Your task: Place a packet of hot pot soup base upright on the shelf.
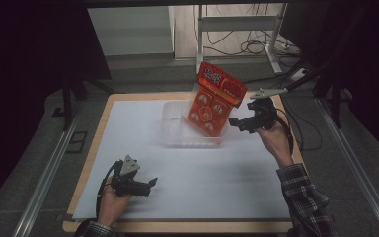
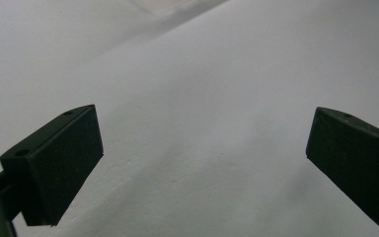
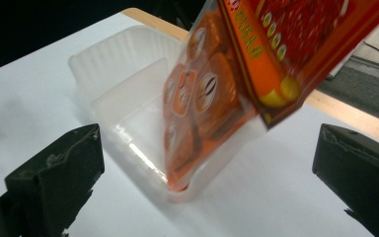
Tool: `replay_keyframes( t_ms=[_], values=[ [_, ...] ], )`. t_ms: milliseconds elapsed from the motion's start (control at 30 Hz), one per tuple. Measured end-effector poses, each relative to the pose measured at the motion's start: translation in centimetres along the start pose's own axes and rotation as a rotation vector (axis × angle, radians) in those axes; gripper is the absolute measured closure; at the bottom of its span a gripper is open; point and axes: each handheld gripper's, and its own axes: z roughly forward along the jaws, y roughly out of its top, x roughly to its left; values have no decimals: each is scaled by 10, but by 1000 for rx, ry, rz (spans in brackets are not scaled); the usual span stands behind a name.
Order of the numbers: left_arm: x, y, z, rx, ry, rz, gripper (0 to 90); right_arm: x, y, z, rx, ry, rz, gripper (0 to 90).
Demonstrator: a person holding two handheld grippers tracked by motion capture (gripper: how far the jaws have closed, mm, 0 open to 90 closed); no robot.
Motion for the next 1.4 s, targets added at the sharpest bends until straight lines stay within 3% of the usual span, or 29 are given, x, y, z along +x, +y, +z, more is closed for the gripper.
replay_keyframes(
  t_ms=[300, 1133, 1200, 1400],
  values=[
    [0, 0, 0, -1, 0, 1, 4, 16, -27, -13, 32, 35, 7, 0],
    [-1, 0, -1, -6, 2, 11, 4, 50, -94, -34, 29, 25, -24, 0],
    [-1, 0, -1, -6, 3, 12, 4, 52, -101, -34, 29, 9, -36, 0],
    [-1, -1, -1, -8, 4, 14, 4, 54, -121, -30, 70, -6, -64, 0]
  ],
)
